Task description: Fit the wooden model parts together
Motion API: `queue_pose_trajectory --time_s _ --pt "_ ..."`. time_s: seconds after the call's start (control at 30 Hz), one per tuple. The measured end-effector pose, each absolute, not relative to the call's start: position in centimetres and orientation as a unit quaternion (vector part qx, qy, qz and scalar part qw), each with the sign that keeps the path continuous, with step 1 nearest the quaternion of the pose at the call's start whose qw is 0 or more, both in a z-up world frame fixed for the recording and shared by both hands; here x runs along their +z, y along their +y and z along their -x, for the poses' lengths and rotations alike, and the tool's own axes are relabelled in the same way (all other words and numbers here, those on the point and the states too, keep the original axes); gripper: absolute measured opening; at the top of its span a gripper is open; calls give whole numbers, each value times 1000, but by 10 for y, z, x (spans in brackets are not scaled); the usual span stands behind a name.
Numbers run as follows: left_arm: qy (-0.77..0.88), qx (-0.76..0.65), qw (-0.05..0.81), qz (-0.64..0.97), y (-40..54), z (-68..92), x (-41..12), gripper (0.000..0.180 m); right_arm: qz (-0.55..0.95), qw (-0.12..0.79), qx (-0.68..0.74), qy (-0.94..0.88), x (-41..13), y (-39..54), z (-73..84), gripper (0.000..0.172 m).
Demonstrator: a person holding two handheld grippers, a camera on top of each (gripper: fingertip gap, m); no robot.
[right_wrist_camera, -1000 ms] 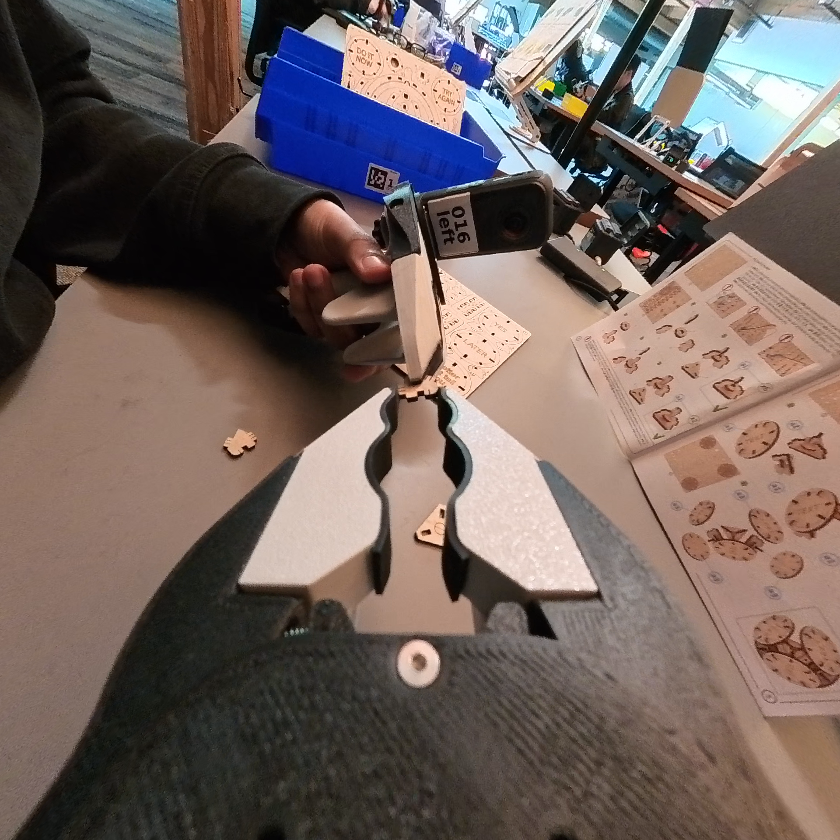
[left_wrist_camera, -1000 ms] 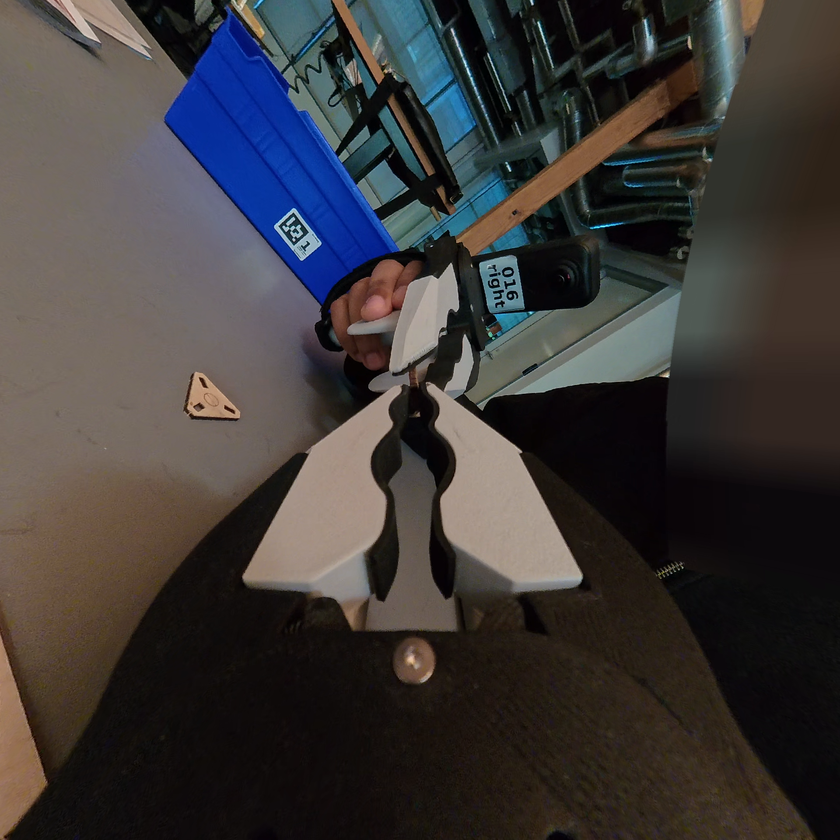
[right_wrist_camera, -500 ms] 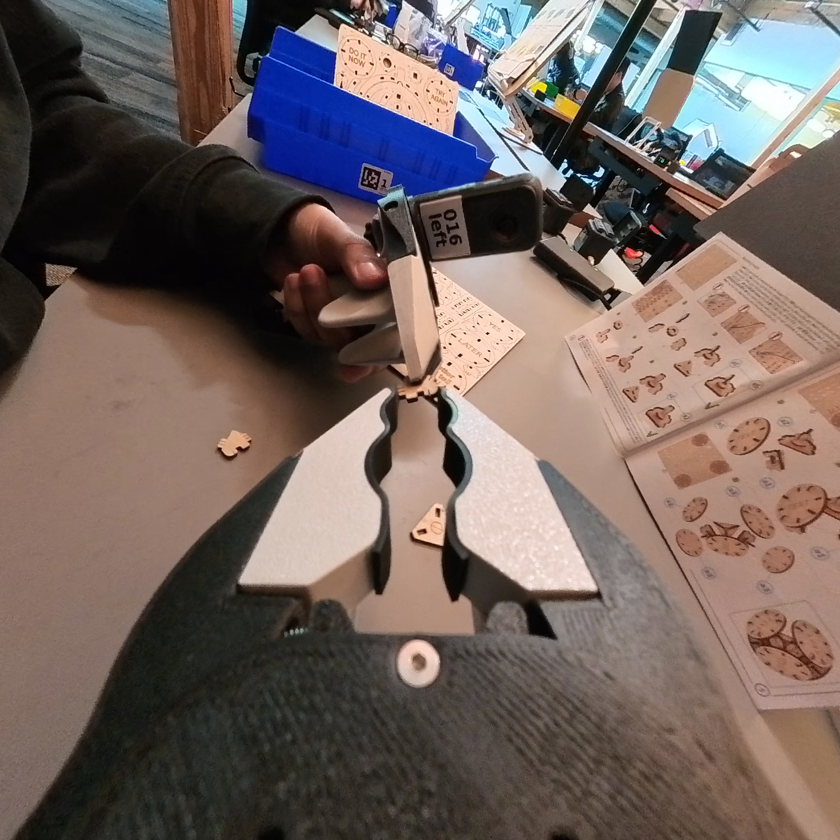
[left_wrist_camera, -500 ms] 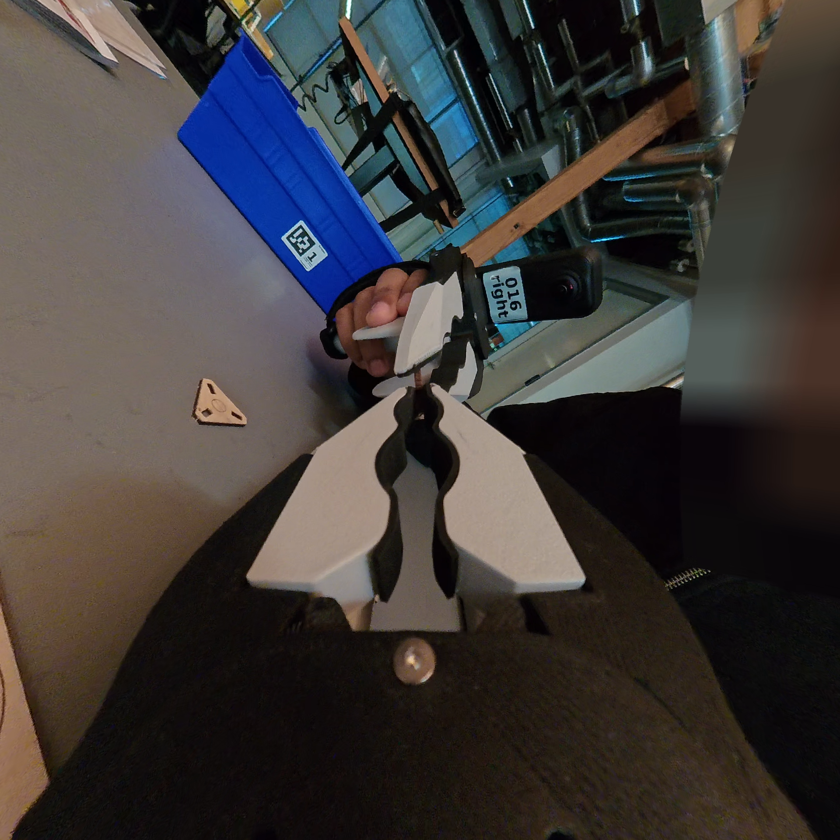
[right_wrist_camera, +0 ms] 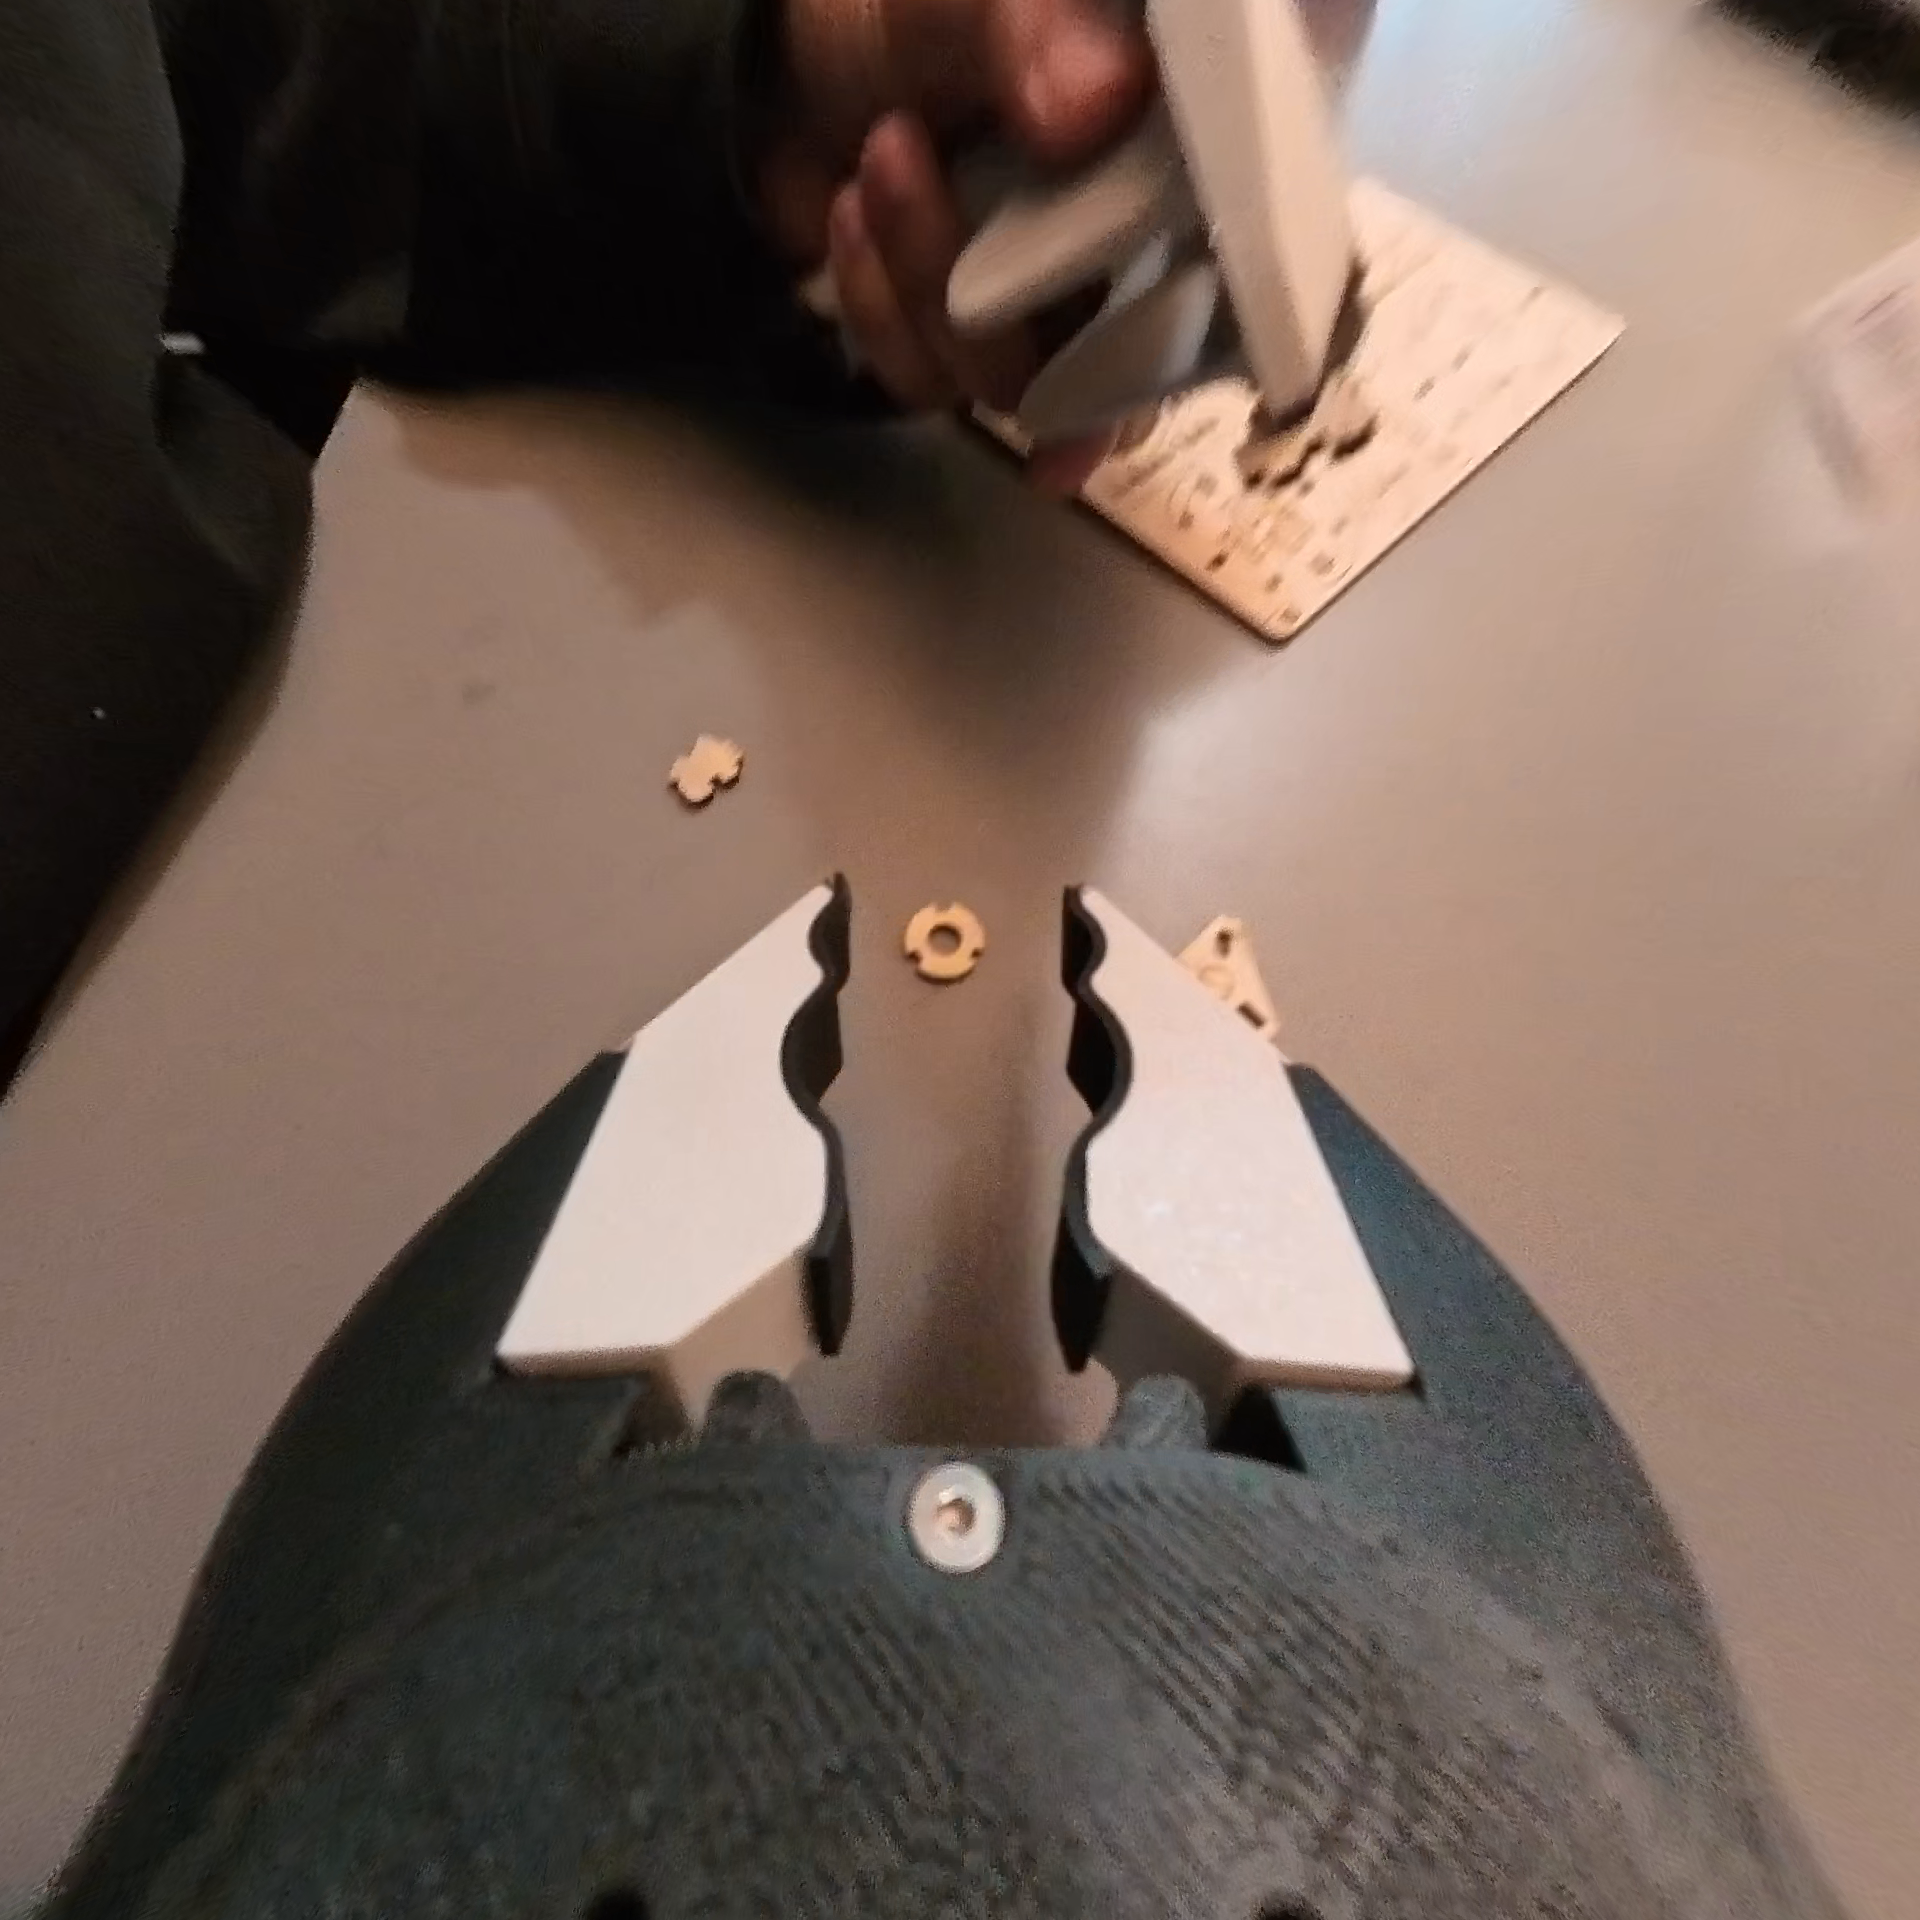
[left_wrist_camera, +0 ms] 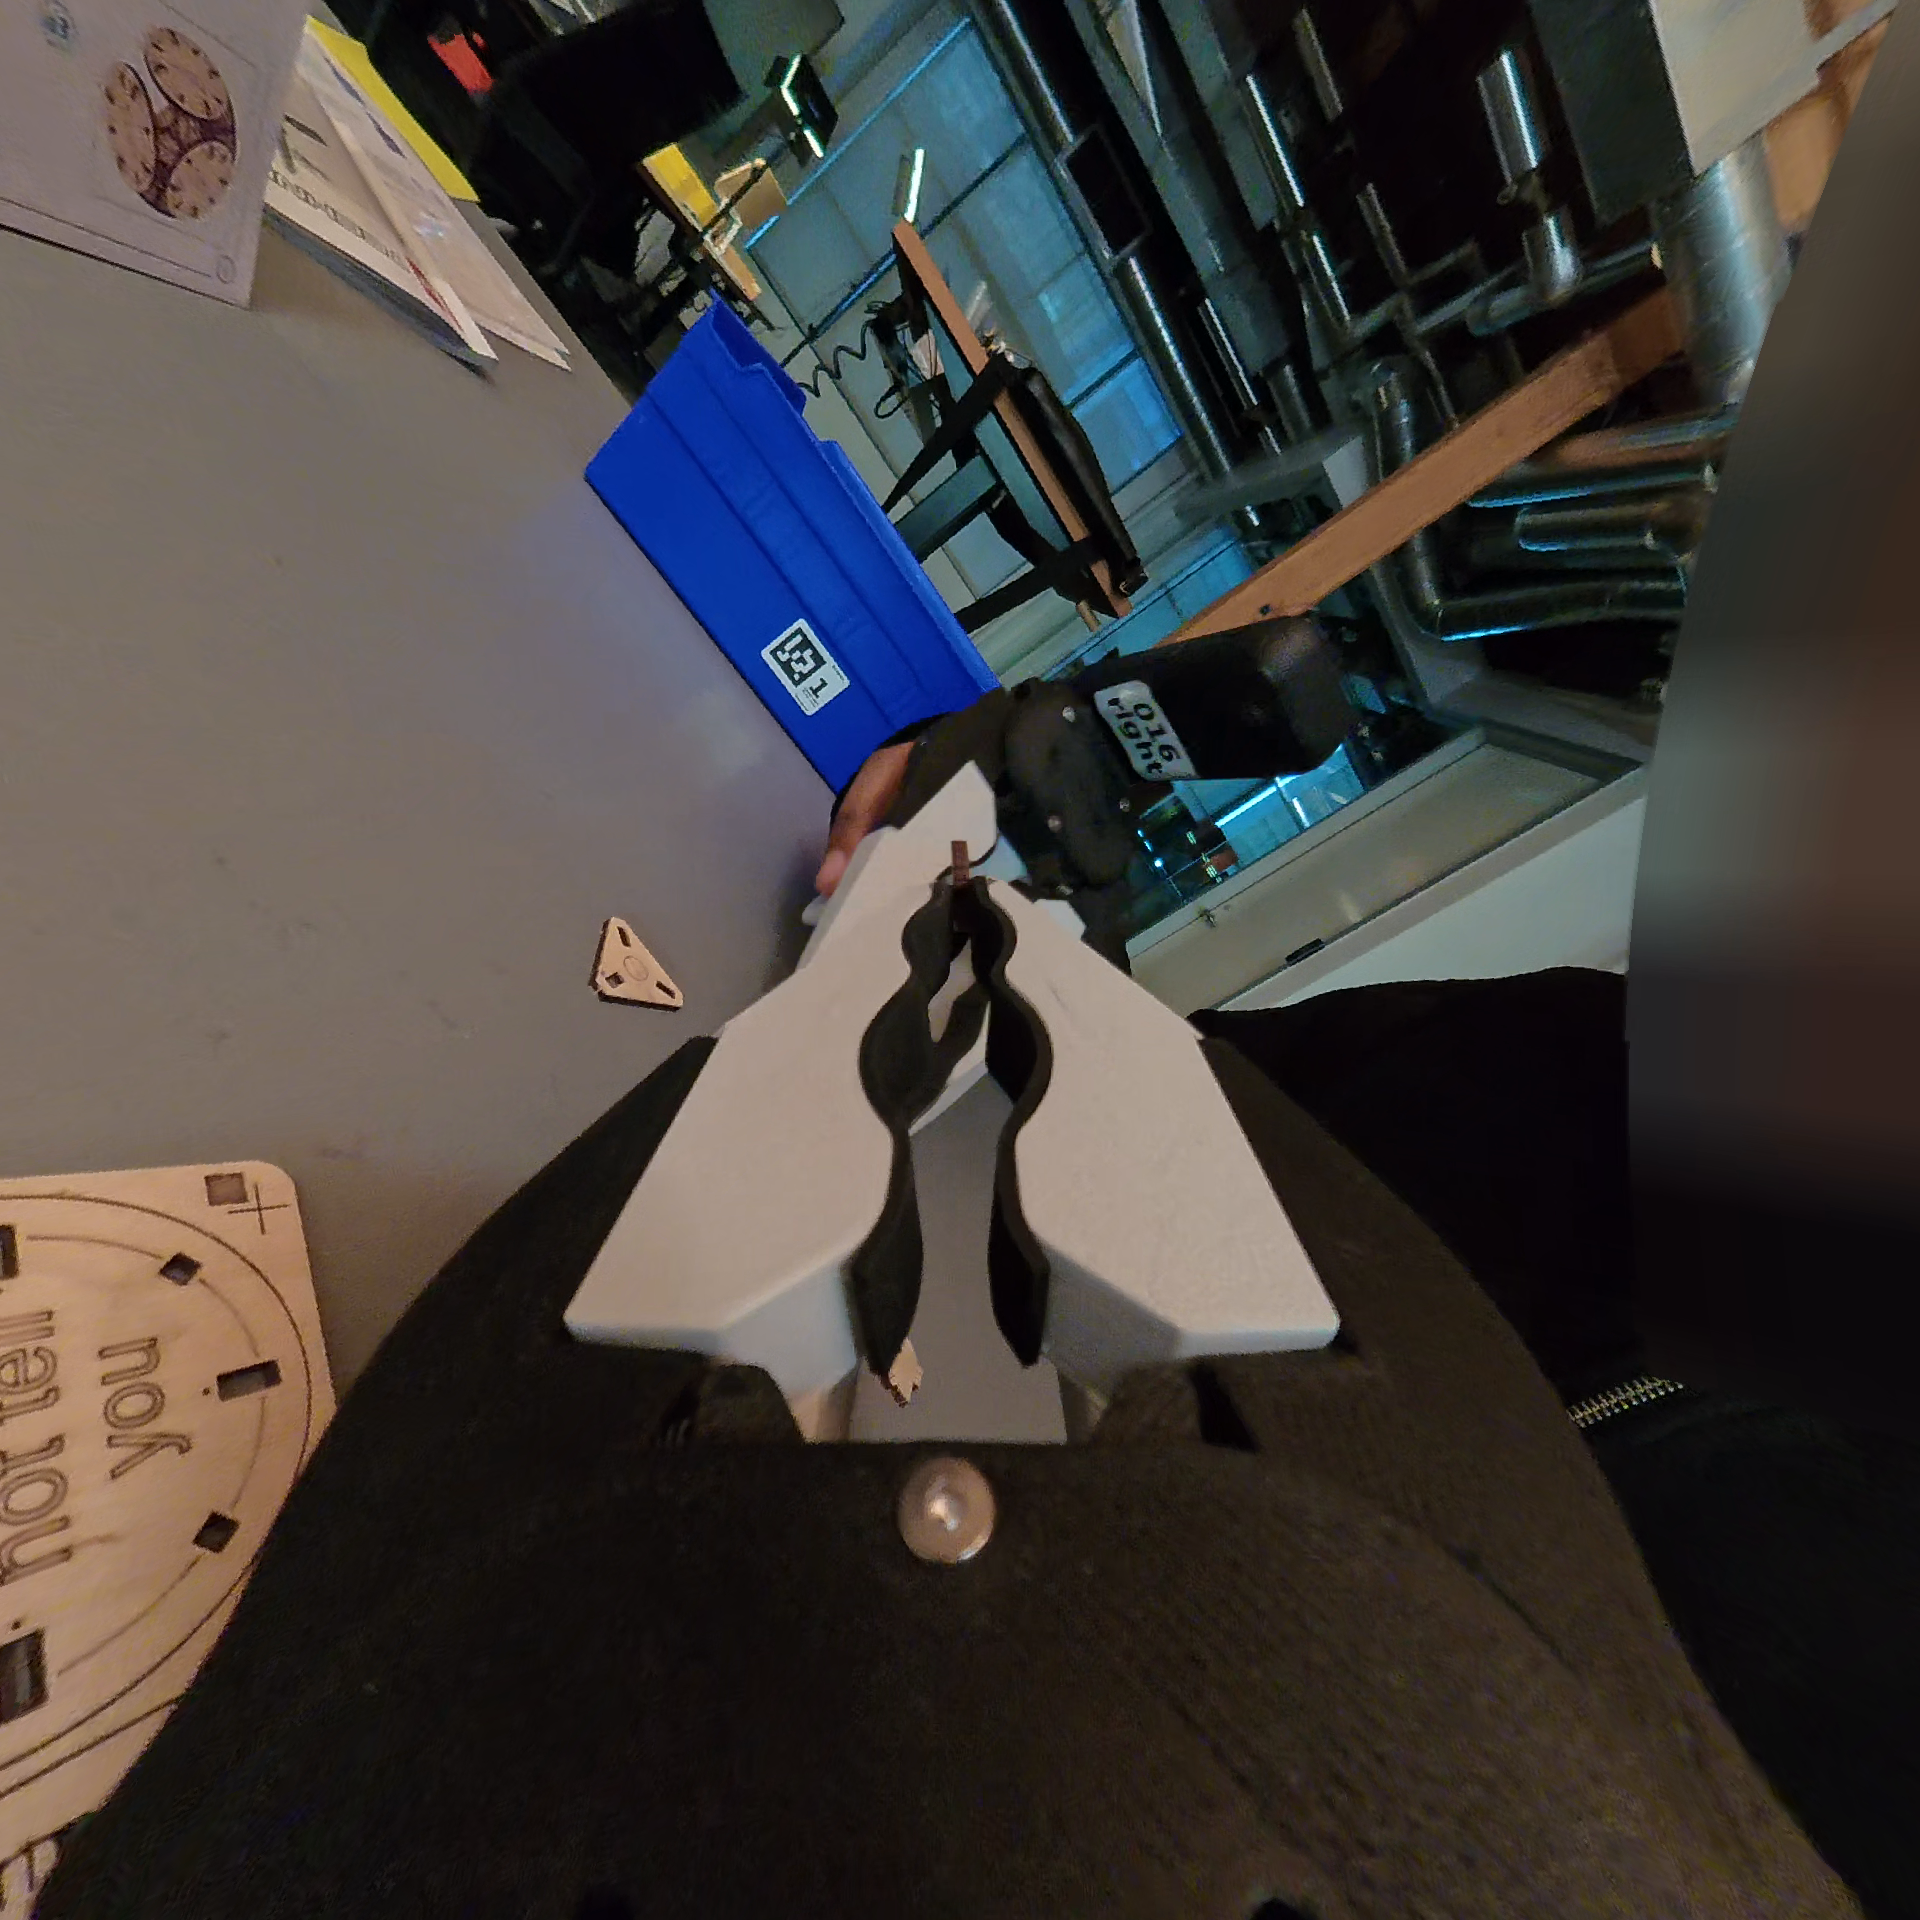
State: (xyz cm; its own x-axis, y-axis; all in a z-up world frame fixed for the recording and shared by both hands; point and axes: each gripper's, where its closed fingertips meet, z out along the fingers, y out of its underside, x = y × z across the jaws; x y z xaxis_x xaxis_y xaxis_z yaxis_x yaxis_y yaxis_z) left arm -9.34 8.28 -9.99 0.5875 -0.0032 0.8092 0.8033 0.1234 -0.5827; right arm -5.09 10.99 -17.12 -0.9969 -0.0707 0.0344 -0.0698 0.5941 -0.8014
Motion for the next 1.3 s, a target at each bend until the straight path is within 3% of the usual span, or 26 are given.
queue_pose_trajectory --time_s 0.23,0.4,0.47,0.57,0.7,0.9,1.07,1.3 --pt "-338 -300 664 595 85 92 -101 0 29 26 -414 909 -194 111 50 38" --pt "-337 -298 661 601 86 90 -103 0 24 28 -413 910 -195 110 52 14" --pt "-338 -298 660 601 86 91 -103 0 29 20 -413 910 -194 109 52 14" --pt "-352 -301 652 600 87 92 -108 0 34 -59 -428 901 -184 105 69 13" --pt "-371 -348 653 561 87 94 -107 0 43 -236 -478 845 -137 110 100 12" --pt "-377 -378 644 548 91 91 -110 0 146 -442 -469 751 -96 107 100 12" --pt "-373 -422 649 511 88 89 -100 0 222 -535 -394 713 -96 98 94 12" --pt "-364 -442 652 498 87 86 -94 0 271 -594 -339 677 -90 92 86 12"
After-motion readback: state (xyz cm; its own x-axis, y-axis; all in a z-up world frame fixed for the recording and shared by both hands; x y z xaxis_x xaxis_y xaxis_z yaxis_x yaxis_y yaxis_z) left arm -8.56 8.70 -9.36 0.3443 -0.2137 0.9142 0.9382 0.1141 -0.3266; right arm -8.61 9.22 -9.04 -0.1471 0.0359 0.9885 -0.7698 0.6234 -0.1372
